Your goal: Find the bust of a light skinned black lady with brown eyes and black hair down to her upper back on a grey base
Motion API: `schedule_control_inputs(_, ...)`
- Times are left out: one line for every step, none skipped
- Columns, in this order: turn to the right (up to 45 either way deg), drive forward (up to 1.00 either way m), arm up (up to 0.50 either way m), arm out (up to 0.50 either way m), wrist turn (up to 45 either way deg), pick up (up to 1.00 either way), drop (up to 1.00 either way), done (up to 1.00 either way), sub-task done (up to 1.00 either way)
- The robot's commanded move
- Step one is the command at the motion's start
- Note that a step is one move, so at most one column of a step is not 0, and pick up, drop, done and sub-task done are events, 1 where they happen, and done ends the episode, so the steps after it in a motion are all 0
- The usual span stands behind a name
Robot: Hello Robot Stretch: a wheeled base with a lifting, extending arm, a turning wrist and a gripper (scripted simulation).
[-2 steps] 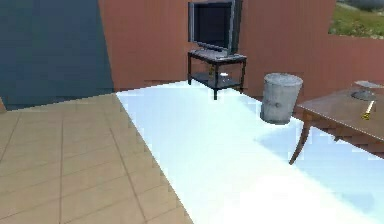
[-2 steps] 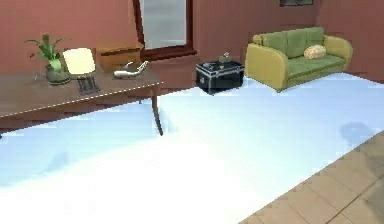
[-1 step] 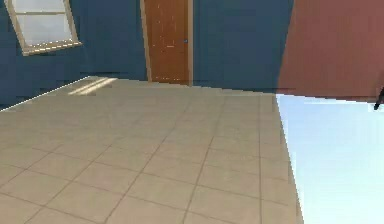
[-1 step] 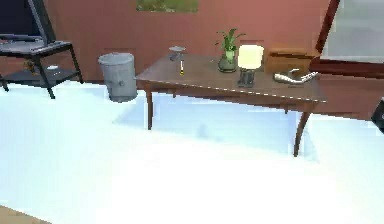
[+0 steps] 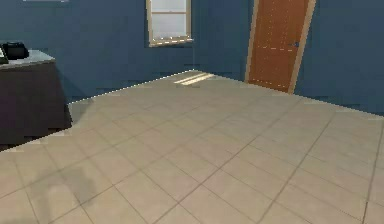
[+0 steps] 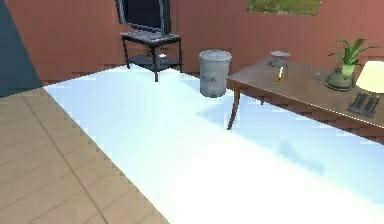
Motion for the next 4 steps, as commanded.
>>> schedule_control_inputs(0.0, 0.7, 0.0, 0.0, 0.0, 0.0, 0.0, 0.0, 0.0)
schedule_control_inputs(-45.0, 0.0, 0.0, 0.0, 0.0, 0.0, 0.0, 0.0, 0.0)
schedule_control_inputs(0.0, 0.65, 0.0, 0.0, 0.0, 0.0, 0.0, 0.0, 0.0)
schedule_control_inputs(-45.0, 0.0, 0.0, 0.0, 0.0, 0.0, 0.0, 0.0, 0.0)
